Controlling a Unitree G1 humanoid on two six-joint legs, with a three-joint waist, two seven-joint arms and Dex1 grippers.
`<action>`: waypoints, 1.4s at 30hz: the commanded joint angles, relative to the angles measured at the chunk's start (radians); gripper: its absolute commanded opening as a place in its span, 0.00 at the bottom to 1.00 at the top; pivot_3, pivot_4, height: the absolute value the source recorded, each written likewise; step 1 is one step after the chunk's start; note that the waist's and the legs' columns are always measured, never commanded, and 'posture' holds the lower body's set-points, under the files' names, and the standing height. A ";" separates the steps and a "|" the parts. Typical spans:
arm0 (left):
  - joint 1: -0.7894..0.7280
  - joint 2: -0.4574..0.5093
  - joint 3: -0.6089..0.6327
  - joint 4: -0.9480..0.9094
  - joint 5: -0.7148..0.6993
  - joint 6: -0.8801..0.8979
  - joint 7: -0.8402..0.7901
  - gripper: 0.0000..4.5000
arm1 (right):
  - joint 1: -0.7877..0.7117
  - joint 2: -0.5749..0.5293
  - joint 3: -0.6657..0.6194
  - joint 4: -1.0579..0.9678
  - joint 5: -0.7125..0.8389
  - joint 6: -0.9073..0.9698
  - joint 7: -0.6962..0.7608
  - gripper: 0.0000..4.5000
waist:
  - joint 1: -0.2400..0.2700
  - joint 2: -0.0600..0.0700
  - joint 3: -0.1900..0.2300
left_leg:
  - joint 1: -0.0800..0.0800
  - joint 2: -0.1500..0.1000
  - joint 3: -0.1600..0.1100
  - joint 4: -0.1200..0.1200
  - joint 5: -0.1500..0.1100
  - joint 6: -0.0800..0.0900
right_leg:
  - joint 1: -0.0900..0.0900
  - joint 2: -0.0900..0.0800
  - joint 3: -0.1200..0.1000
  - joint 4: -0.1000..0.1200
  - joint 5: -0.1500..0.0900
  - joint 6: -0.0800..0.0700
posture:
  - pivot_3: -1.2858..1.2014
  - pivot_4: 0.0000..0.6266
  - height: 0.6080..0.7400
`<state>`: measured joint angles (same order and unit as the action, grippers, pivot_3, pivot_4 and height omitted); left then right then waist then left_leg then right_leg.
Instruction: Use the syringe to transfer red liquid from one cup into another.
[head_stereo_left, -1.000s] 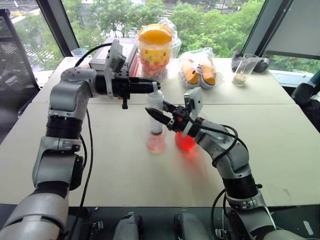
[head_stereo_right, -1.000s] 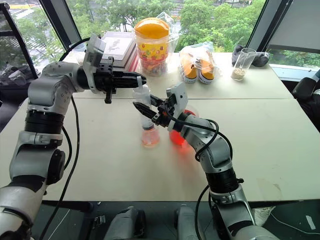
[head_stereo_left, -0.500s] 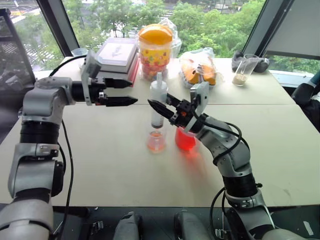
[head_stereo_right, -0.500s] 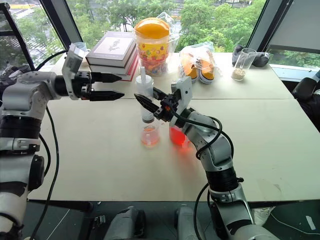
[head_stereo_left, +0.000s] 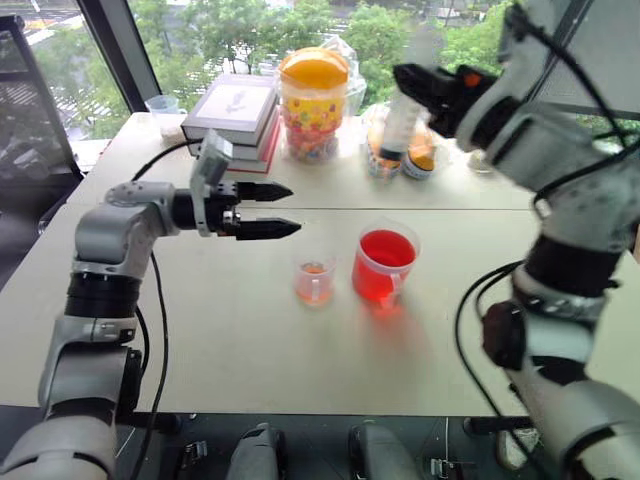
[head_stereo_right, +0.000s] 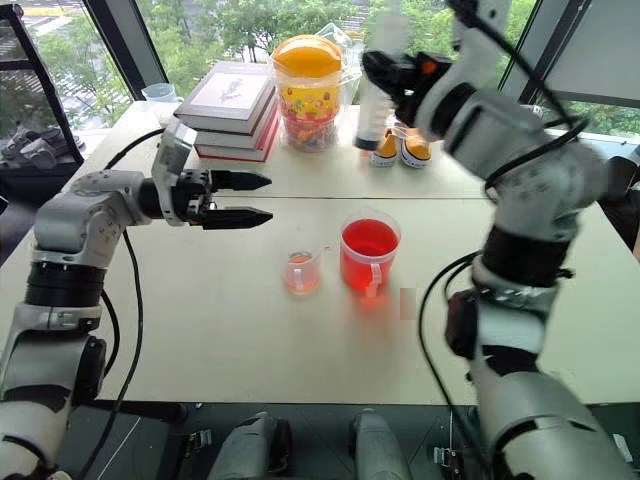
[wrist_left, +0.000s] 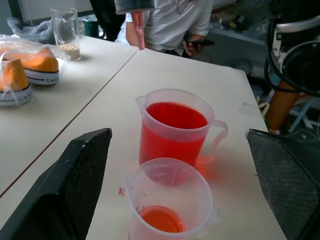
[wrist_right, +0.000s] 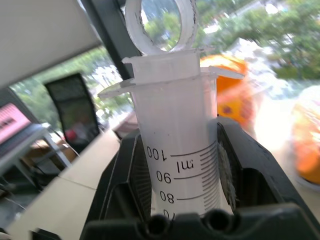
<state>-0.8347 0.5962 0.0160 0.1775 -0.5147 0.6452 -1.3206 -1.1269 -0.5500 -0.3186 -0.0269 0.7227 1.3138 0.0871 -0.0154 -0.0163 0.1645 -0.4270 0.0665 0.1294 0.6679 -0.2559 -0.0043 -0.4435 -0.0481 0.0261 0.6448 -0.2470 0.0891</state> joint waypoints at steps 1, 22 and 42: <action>0.018 -0.010 0.011 -0.070 -0.038 0.009 0.020 0.98 | 0.002 -0.160 0.072 0.076 -0.026 0.187 0.076 0.32 | -0.002 0.000 0.000 | 0.000 0.000 0.000 0.000 0.000 0.000 | 0.000 0.000 0.000 0.000 0.000 0.000 | 0.52 0.24 1.00; 0.108 -0.011 -0.009 -0.199 -0.083 0.032 0.087 1.00 | 0.185 -0.235 0.343 0.486 -0.184 0.150 0.397 0.43 | -0.028 0.000 0.000 | 0.000 0.000 0.000 -0.001 0.000 0.000 | -0.001 0.002 0.002 0.001 0.001 0.002 | 0.52 0.24 1.00; 0.184 0.122 0.003 -0.280 -0.120 0.089 0.045 1.00 | 0.521 -0.541 -0.132 -0.438 0.210 0.221 0.782 1.00 | -0.022 0.000 0.000 | 0.001 0.000 -0.002 -0.002 0.000 0.000 | -0.001 0.001 0.001 0.000 0.000 0.003 | 0.52 0.24 1.00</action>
<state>-0.6547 0.6949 -0.0052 -0.0643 -0.6146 0.7288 -1.2623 -0.6178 -1.0543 -0.3517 -0.3864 0.8703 1.5476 0.8180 -0.0378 -0.0166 0.1650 -0.4263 0.0667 0.1276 0.6665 -0.2562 -0.0041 -0.4438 -0.0471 0.0266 0.6451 -0.2474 0.0921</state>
